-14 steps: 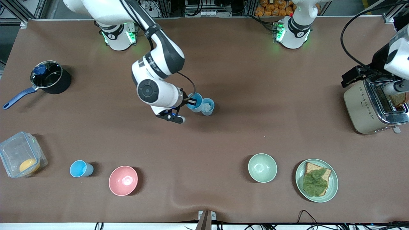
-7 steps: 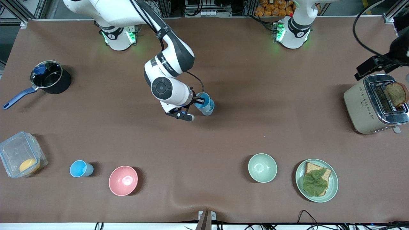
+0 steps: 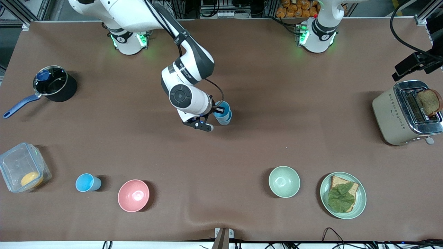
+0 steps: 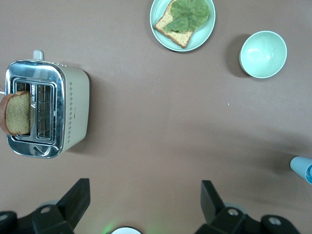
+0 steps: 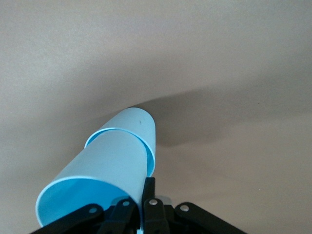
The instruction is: Stack blue cups with both arms
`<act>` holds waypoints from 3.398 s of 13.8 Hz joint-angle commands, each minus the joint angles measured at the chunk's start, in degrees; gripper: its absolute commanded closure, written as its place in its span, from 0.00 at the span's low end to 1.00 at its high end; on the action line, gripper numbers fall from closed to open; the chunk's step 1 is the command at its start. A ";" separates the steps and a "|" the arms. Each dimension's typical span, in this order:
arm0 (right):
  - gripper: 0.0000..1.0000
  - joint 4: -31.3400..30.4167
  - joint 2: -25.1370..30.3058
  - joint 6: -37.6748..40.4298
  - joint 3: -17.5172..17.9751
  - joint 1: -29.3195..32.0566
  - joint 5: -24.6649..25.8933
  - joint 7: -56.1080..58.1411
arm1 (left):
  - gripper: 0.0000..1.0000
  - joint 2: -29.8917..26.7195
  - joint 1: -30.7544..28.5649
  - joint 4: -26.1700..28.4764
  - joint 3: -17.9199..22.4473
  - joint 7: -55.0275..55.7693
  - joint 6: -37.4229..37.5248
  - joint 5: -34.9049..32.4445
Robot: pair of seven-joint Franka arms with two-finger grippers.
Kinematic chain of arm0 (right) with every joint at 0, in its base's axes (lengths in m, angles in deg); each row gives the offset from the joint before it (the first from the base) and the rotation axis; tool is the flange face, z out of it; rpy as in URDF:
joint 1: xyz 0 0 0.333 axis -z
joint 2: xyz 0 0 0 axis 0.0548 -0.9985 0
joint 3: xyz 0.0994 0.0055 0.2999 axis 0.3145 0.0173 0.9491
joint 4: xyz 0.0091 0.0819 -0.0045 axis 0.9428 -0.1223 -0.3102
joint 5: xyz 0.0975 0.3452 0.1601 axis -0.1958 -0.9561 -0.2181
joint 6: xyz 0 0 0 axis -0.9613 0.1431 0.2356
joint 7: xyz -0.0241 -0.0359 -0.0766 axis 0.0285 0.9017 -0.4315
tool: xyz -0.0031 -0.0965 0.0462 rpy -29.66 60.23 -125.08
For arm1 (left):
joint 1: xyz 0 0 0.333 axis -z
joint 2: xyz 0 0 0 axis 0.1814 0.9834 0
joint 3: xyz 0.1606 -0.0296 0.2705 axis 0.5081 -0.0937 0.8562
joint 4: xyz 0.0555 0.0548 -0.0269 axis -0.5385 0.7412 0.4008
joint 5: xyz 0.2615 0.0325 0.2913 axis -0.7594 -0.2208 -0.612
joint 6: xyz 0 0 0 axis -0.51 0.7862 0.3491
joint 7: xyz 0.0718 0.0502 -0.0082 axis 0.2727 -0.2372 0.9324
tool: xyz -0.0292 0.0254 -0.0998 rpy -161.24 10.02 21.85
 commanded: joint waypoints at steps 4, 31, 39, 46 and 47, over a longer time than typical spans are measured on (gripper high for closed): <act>0.04 1.91 -0.51 0.37 -0.80 -0.87 -0.64 -0.89 | 0.00 -3.39 0.34 1.50 0.59 -1.70 1.16 0.51; 0.00 -1.78 35.00 28.50 -6.78 38.86 23.01 48.59 | 0.00 0.83 5.17 -1.40 5.69 -2.58 1.16 0.33; 0.00 -1.60 35.97 32.27 -6.77 39.13 22.83 50.00 | 0.00 1.18 4.73 -1.32 5.78 -2.67 0.98 0.24; 0.00 -1.60 35.79 32.98 -6.86 39.21 22.83 49.91 | 0.00 0.83 4.47 -1.05 5.78 -2.93 1.16 0.24; 0.00 -1.60 35.79 33.07 -6.78 39.13 22.83 49.91 | 0.00 0.66 4.46 -0.70 5.87 -5.28 1.16 0.07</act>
